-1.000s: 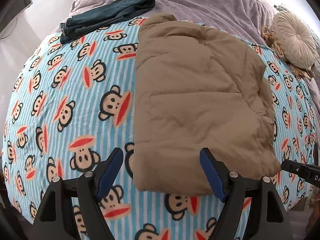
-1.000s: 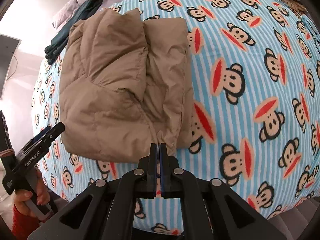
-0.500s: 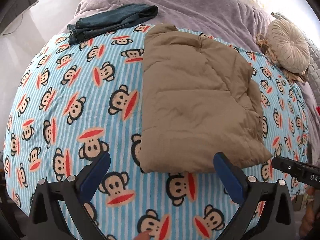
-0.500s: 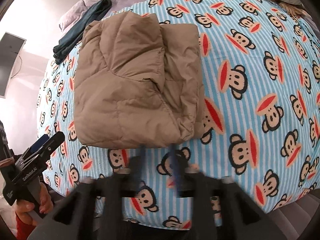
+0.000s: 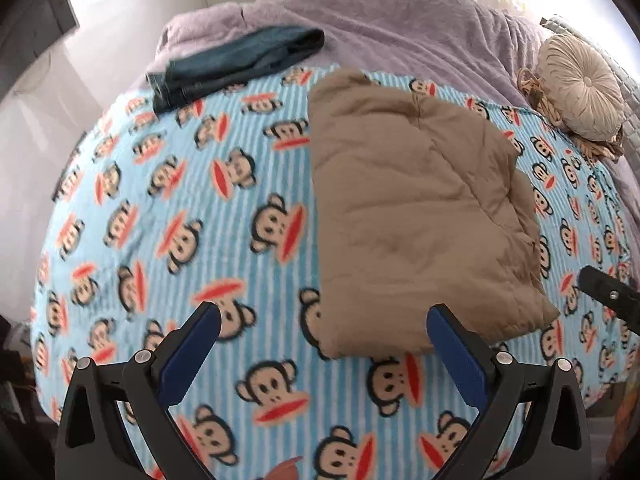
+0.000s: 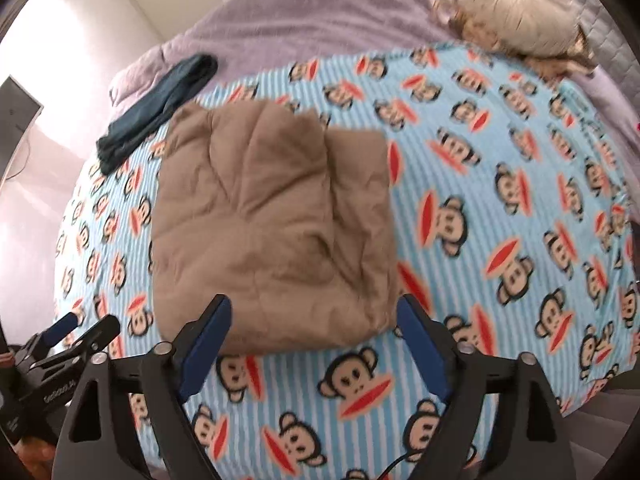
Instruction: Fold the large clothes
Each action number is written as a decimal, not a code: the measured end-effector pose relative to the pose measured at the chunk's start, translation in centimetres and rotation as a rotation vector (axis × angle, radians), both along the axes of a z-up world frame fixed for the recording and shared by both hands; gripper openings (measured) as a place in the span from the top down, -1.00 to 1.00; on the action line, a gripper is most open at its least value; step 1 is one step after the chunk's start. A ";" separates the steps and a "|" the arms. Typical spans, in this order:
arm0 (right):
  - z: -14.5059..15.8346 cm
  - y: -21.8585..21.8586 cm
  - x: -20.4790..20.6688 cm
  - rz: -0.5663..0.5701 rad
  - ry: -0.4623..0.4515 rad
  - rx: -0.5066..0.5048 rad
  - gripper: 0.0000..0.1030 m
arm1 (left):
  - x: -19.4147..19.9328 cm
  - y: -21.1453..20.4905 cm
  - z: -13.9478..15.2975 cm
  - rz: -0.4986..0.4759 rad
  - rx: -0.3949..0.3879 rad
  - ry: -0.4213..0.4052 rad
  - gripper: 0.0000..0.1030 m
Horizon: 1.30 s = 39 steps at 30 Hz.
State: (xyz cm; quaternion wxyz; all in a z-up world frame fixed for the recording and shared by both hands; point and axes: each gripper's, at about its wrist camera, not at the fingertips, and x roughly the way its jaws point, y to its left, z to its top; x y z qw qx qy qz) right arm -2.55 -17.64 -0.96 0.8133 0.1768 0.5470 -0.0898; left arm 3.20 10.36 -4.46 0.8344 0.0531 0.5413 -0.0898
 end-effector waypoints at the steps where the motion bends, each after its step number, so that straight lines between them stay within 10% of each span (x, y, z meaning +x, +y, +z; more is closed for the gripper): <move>1: 0.3 0.0 0.1 -0.003 -0.010 -0.008 -0.99 | 0.1 0.0 0.3 0.001 0.004 -0.013 -1.00; 39: 0.5 0.9 2.9 0.000 0.056 -0.103 -0.99 | 2.4 -0.3 1.0 0.066 0.009 -0.031 -1.00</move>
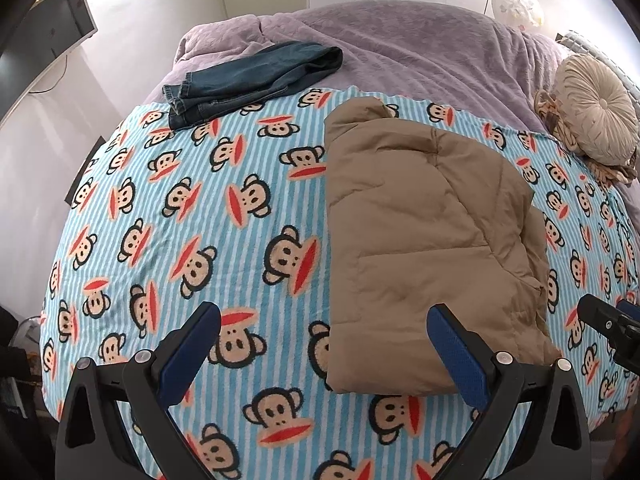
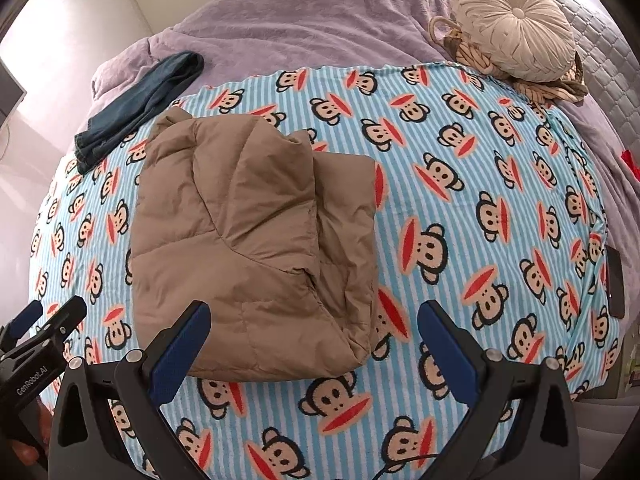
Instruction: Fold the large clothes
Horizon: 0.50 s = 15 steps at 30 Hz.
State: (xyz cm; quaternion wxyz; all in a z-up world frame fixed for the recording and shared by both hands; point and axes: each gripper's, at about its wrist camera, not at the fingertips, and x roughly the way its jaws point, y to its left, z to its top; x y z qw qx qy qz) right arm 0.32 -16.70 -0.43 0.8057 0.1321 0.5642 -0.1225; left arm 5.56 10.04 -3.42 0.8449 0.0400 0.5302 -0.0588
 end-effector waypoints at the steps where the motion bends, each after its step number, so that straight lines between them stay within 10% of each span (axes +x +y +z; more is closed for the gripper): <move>1: 0.0 0.1 0.1 0.003 0.000 -0.001 -0.99 | 0.0 0.0 0.0 0.001 0.001 -0.001 -1.00; 15: 0.1 0.5 0.2 0.003 -0.001 0.003 -0.99 | 0.1 0.2 0.0 0.003 -0.001 -0.001 -1.00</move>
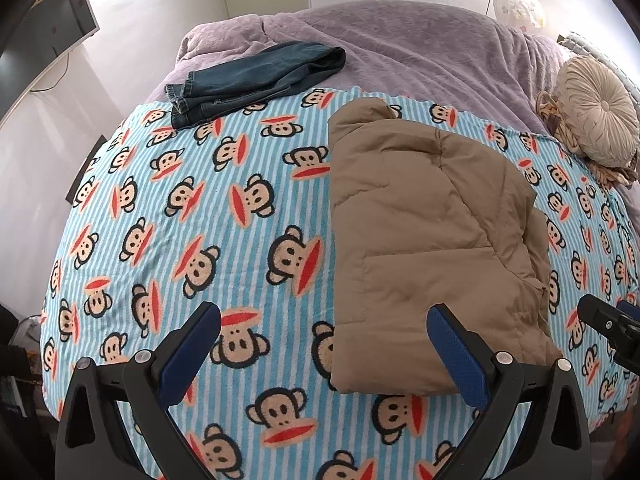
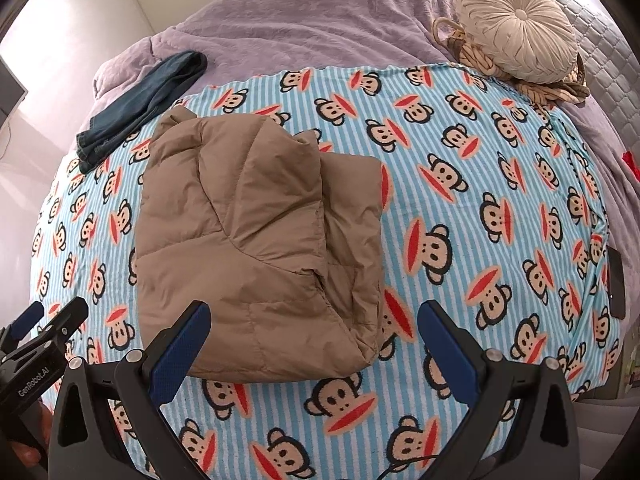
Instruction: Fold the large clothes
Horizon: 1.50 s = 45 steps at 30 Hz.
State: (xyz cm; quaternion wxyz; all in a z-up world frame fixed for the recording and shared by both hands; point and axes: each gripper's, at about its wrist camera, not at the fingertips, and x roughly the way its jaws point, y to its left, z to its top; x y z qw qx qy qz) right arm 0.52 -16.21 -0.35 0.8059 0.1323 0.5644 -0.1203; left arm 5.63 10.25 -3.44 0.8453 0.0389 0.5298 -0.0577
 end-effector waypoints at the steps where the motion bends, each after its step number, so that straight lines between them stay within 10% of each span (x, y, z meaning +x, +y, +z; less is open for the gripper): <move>1: 0.0 0.0 0.0 0.001 0.000 -0.001 -0.99 | 0.0 0.0 0.0 0.001 0.001 0.000 -1.00; 45: 0.8 0.4 -1.0 -0.020 -0.014 0.005 -0.99 | -0.7 0.0 0.5 0.002 -0.004 -0.012 -1.00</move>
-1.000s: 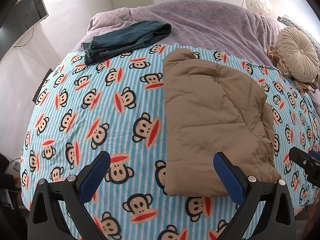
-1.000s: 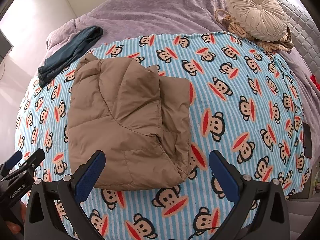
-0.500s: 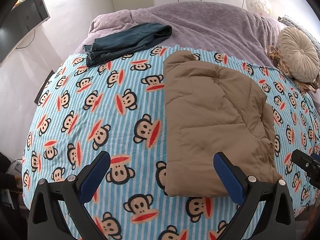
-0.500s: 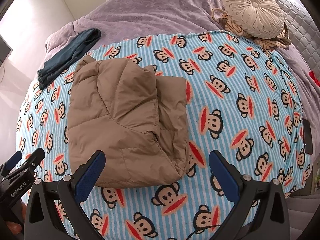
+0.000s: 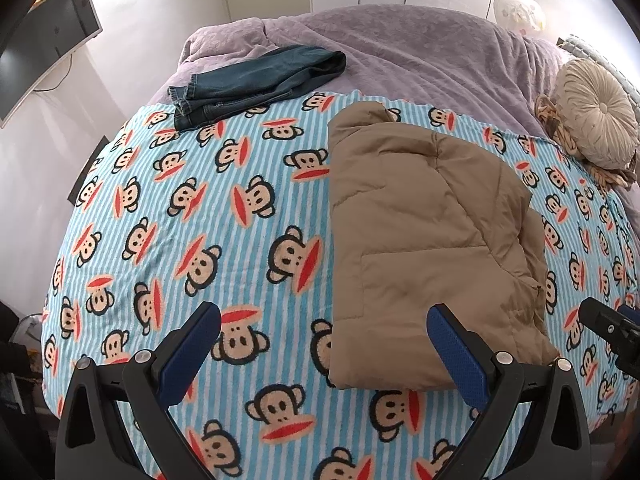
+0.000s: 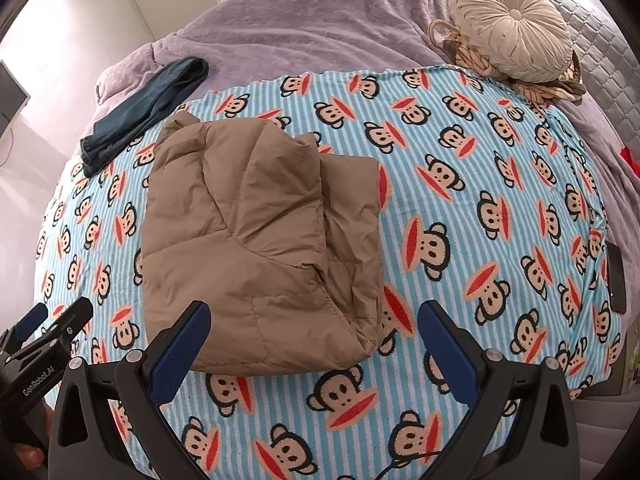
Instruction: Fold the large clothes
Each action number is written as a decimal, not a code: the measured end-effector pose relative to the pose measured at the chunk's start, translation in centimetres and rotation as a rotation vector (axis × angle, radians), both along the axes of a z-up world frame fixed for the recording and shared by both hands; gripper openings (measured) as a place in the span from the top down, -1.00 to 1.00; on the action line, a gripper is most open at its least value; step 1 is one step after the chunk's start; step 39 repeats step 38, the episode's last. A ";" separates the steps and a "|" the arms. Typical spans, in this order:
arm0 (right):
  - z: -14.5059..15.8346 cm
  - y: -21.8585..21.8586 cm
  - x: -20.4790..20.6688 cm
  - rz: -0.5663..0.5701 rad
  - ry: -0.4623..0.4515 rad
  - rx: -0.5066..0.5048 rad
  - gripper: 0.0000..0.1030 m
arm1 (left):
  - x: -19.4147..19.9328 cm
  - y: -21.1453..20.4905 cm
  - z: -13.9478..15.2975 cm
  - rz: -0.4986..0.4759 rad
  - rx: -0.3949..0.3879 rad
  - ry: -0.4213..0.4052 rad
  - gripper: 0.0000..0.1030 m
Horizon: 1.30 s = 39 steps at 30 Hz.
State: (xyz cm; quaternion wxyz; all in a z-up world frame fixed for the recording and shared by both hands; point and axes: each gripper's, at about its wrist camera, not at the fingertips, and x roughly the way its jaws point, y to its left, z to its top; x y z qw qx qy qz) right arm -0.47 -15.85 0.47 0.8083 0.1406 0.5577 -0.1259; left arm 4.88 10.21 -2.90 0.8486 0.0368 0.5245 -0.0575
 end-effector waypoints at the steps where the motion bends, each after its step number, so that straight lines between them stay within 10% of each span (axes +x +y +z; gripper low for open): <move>1: 0.0 0.0 -0.1 -0.001 -0.001 -0.001 -0.99 | 0.0 0.0 0.0 0.001 -0.001 0.000 -1.00; 39: 0.4 0.5 -0.3 0.000 -0.002 -0.007 -0.99 | -0.1 0.3 0.9 -0.010 -0.025 -0.024 -1.00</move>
